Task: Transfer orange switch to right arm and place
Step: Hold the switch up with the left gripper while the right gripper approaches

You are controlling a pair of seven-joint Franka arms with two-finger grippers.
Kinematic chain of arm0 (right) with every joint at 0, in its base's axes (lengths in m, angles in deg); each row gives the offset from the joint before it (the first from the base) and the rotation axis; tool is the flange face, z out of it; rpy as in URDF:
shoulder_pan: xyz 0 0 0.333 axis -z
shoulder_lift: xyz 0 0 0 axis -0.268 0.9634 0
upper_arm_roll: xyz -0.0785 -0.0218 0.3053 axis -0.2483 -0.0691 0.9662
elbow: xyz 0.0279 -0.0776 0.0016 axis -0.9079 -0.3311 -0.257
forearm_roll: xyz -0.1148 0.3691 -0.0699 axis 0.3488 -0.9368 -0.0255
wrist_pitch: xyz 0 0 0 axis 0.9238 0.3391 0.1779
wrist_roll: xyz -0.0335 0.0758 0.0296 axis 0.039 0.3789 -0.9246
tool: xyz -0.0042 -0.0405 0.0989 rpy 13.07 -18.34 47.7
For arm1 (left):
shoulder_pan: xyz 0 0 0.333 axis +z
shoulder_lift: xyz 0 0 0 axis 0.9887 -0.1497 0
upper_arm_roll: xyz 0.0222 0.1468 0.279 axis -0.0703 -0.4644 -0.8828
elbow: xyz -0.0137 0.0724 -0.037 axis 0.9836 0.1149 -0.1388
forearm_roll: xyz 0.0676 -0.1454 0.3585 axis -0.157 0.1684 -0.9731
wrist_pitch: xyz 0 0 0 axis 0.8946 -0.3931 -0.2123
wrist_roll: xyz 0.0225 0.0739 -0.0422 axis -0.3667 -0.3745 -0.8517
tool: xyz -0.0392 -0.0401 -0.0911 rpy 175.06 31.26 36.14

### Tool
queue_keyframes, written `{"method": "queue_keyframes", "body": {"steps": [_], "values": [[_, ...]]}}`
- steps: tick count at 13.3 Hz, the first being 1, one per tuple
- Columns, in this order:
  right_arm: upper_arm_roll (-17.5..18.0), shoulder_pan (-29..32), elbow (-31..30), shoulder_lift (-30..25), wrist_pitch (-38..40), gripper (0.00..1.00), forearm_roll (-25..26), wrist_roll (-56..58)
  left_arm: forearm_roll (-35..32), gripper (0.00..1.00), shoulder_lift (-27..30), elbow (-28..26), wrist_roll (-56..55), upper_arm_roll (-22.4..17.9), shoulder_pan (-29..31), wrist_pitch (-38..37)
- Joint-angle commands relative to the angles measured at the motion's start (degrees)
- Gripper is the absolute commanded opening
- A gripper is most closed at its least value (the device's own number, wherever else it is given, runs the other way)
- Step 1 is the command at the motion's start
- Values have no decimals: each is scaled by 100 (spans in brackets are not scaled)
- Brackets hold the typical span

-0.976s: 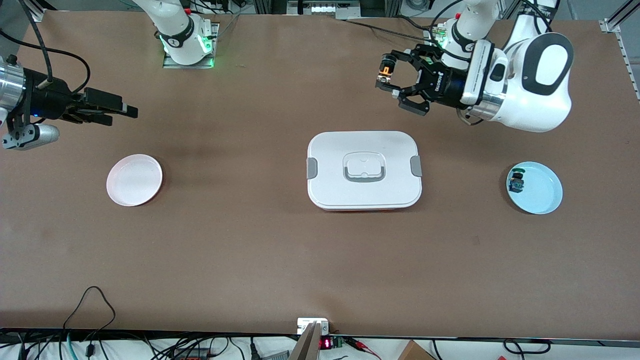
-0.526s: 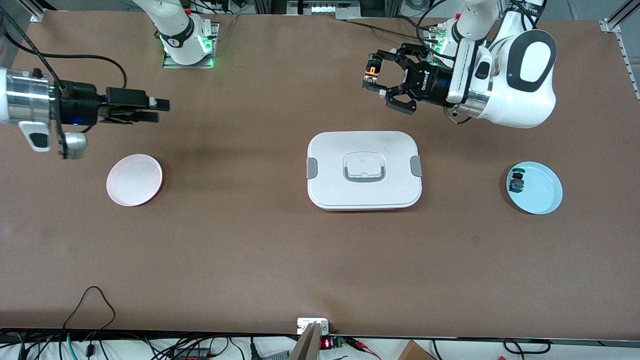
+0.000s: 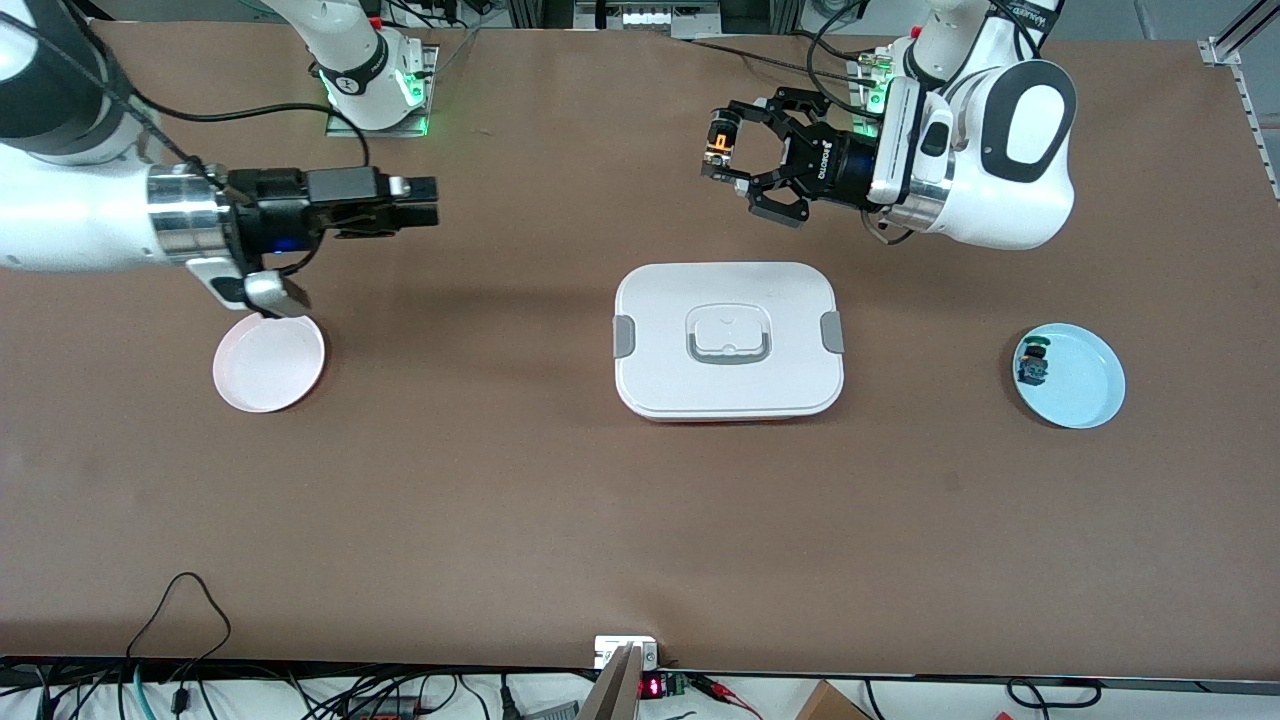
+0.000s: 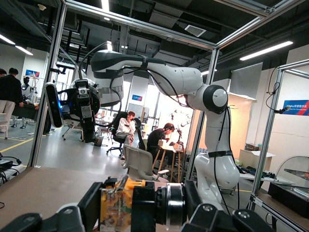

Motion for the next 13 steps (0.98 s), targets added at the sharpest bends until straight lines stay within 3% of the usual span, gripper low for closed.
{"method": "queue_keyframes", "body": {"steps": [1, 5, 10, 13], "values": [[-29, -512, -82, 67, -559, 100, -377, -27, 270, 0, 110, -66, 146, 117, 86, 107], [-29, -1207, -450, 32, -1465, 100, -1255, -27, 358, 0, 101, -66, 146, 231, 86, 186], [-20, -1946, -469, 15, -2397, 100, -1388, -27, 367, 0, 101, -66, 164, 240, 86, 204], [-11, -2324, -636, -64, -3064, 100, -2133, 105, 367, 0, 84, -66, 164, 240, 86, 204]]}}
